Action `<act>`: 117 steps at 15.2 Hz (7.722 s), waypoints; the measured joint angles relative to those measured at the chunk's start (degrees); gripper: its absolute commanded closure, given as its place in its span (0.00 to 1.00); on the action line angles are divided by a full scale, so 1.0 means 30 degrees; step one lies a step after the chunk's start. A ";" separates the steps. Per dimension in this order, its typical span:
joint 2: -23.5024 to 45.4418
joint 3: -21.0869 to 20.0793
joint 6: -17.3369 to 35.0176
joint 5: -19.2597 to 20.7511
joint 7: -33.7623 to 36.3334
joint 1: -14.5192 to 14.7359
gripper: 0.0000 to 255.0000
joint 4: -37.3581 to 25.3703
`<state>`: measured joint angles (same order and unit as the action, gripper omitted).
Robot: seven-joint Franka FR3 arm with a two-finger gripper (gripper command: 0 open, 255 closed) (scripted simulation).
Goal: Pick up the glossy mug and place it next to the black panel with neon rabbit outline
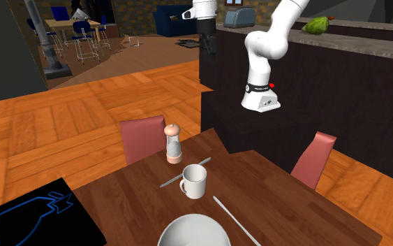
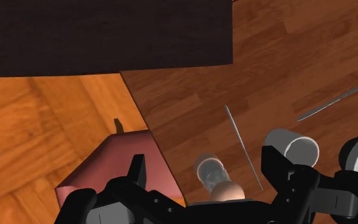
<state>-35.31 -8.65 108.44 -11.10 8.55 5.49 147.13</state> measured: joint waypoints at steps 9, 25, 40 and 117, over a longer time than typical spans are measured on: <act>0.5183 -0.2675 0.5643 -0.0891 0.2540 0.0727 0.00 -0.0042; 1.8069 -0.4107 1.2870 0.4570 1.0085 0.2714 0.00 -0.5852; 2.4684 -0.2180 1.4766 0.7011 1.2748 0.5544 0.00 -1.0580; 2.3781 -0.3059 0.0684 0.5641 0.9468 0.3658 1.00 -2.3658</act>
<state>36.03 -17.83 110.49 5.82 36.95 16.46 76.15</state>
